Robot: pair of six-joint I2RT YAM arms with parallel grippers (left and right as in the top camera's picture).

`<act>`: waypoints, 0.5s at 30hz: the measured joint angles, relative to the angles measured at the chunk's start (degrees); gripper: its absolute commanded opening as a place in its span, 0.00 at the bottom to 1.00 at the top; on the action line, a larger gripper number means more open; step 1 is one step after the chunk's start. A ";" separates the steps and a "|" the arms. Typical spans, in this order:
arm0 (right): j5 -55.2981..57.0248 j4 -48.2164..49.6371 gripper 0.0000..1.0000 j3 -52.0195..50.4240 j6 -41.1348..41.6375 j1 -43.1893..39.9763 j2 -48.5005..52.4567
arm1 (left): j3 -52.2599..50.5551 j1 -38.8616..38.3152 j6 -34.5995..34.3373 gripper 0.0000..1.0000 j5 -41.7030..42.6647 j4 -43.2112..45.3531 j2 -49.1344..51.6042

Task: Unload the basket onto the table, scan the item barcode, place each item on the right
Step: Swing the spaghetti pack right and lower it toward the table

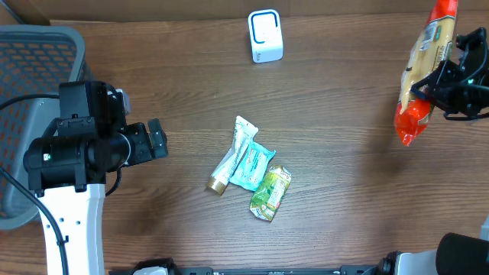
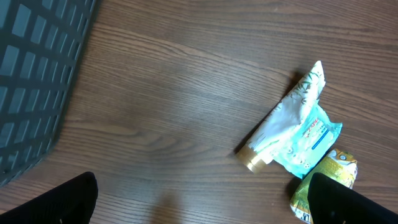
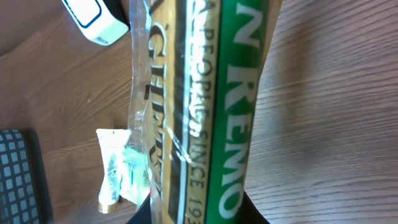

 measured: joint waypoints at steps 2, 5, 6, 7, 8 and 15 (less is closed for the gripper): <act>-0.39 -0.11 0.04 0.00 -0.31 -0.02 0.00 | 0.00 0.00 0.00 1.00 0.00 0.00 0.00; -0.98 -0.52 0.04 0.00 -0.79 0.00 0.02 | 0.00 0.00 0.00 1.00 0.00 0.00 0.00; -1.03 -0.68 0.04 0.00 -0.83 0.00 0.02 | 0.00 0.00 0.00 1.00 0.00 0.00 0.00; -1.01 -0.92 0.04 0.00 -0.94 0.00 0.02 | 0.00 0.00 0.00 1.00 0.00 0.00 0.00; -1.05 -0.98 0.04 -0.11 -0.96 0.00 0.07 | 0.00 0.00 0.00 0.99 0.00 0.00 0.00; -3.67 6.71 0.04 -9.68 -0.59 -0.17 0.74 | 0.00 0.00 0.00 1.00 0.02 0.00 0.00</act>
